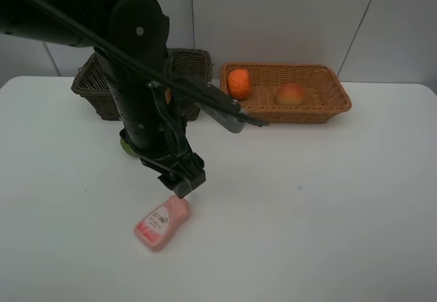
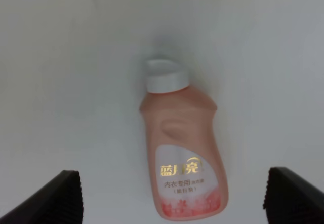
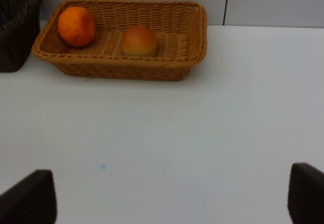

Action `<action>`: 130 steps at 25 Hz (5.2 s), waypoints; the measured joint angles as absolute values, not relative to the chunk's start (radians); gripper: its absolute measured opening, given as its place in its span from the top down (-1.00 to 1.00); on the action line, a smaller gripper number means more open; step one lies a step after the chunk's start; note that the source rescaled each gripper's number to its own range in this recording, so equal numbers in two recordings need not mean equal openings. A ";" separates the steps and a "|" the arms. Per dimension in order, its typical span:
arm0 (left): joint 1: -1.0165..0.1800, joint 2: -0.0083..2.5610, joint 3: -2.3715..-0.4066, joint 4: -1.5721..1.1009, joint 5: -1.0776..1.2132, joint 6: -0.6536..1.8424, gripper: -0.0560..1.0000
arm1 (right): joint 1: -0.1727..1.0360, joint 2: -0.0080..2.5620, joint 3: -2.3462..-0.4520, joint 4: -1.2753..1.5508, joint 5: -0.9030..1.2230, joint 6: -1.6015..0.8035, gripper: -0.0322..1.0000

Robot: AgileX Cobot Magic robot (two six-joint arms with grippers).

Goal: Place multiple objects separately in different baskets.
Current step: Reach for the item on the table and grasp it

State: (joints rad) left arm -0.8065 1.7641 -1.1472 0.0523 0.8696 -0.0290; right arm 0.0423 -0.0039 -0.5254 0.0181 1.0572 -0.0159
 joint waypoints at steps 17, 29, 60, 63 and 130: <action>-0.807 1.902 -1.147 0.000 0.854 -0.200 -0.89 | 0.042 -0.004 -0.525 0.018 1.057 -0.016 -0.94; -0.807 1.916 -1.070 0.000 0.755 -0.257 -0.89 | 0.042 -0.004 -0.525 0.018 1.057 -0.016 -0.94; -0.807 1.991 -1.070 0.017 0.770 -0.219 -0.89 | 0.042 -0.004 -0.525 0.018 1.057 -0.016 -0.94; -0.807 1.991 -1.070 0.017 0.770 -0.203 -0.89 | 0.042 -0.004 -0.525 0.018 1.057 -0.016 -0.94; -0.794 1.910 -1.070 0.015 0.773 -0.168 -0.03 | 0.042 -0.004 -0.525 0.018 1.057 -0.016 -0.94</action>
State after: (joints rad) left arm -0.7938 1.9100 -1.0698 0.0147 0.7735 -0.1676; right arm 0.0423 -0.0039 -0.5254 0.0181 1.0572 -0.0159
